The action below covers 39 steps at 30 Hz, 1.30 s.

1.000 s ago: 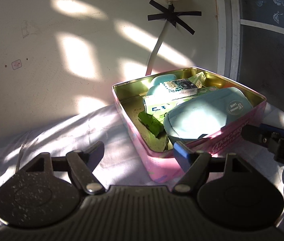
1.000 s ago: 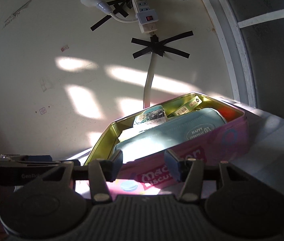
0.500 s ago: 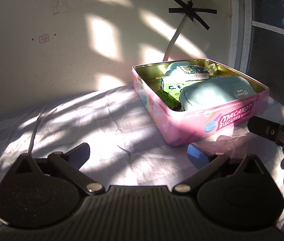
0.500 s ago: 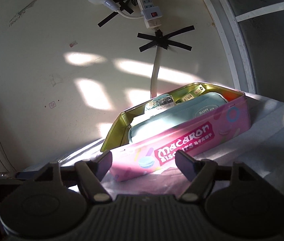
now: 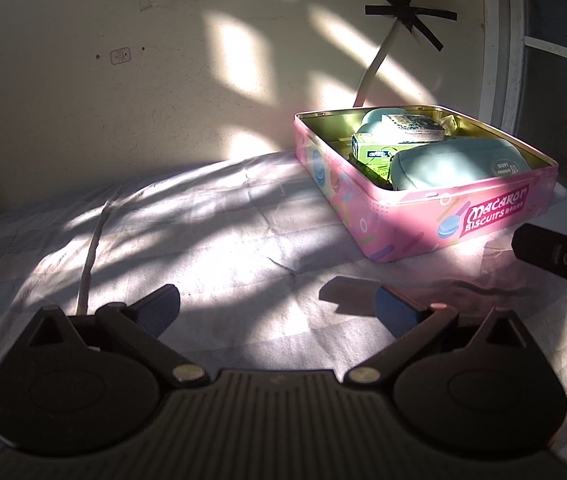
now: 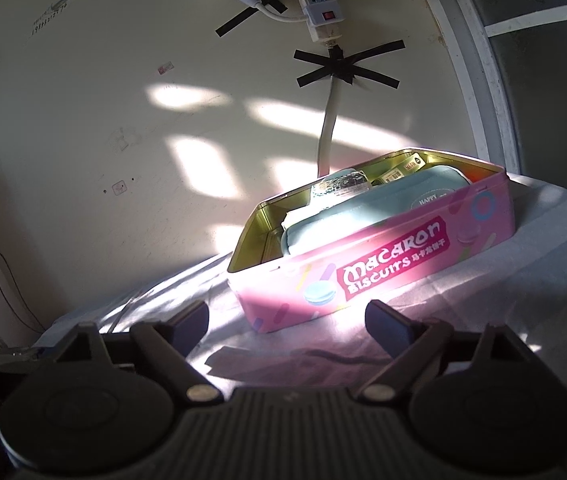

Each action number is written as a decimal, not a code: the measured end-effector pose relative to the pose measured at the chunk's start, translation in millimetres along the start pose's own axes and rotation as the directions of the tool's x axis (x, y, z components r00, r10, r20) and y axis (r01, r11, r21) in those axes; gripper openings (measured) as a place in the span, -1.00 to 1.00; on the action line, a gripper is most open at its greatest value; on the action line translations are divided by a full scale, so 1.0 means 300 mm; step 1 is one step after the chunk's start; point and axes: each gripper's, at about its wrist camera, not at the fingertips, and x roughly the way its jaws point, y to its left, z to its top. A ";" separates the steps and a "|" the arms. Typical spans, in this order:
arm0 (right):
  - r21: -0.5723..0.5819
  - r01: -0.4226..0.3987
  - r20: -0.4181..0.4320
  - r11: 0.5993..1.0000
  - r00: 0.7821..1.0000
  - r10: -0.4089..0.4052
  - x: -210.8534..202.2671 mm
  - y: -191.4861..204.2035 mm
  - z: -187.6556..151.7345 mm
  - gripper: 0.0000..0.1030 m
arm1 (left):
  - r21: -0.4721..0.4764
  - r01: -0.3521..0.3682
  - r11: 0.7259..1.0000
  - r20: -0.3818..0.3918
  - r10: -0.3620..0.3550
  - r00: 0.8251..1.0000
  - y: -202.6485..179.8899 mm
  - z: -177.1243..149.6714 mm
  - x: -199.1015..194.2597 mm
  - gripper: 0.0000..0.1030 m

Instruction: Organize objects

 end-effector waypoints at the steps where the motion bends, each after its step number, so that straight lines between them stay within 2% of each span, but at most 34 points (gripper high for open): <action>1: 0.000 -0.002 -0.001 1.000 1.000 0.002 0.001 -0.001 0.001 0.74 | -0.005 -0.001 1.000 0.003 0.001 1.000 0.003 0.000 -0.003 1.00; 8: -0.004 -0.004 -0.003 1.000 1.000 0.004 0.002 0.005 -0.002 0.75 | -0.019 -0.033 0.999 0.043 0.034 0.999 0.011 -0.004 -0.026 1.00; 39: 0.024 -0.002 -0.006 1.000 1.000 0.002 -0.005 -0.026 -0.012 0.76 | 0.011 -0.064 0.998 0.013 0.064 0.998 -0.010 -0.011 -0.017 1.00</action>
